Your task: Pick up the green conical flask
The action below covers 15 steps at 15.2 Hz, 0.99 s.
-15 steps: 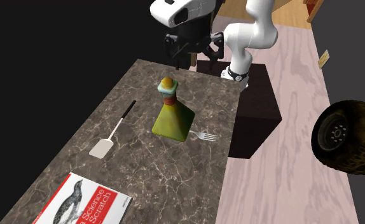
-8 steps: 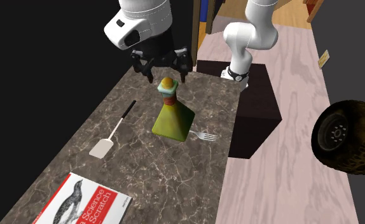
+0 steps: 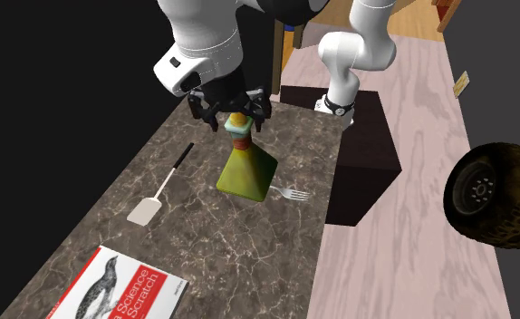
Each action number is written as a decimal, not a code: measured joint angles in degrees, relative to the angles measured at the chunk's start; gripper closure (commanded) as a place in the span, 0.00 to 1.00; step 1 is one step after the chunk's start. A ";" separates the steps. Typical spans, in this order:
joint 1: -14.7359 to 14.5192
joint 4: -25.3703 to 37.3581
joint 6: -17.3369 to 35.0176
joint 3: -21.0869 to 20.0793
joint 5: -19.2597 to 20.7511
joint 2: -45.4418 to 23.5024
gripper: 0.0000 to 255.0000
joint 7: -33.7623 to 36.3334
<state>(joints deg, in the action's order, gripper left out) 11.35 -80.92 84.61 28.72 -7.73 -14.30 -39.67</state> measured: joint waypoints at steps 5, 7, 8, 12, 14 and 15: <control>0.01 -0.27 0.40 0.00 -0.05 -0.04 1.00 -0.04; 0.01 -0.28 0.42 0.00 -0.04 -0.03 1.00 -0.03; 0.00 -0.27 0.42 0.00 -0.04 -0.03 1.00 -0.02; 0.19 1.10 -0.75 0.03 -0.17 -0.42 1.00 -0.06; 0.48 3.00 -2.33 0.09 -0.34 -0.82 1.00 -0.17; 0.62 4.10 -3.17 0.10 -0.48 -1.10 1.00 -0.17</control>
<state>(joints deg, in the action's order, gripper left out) 11.97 -76.83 81.44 28.82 -8.21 -15.40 -39.84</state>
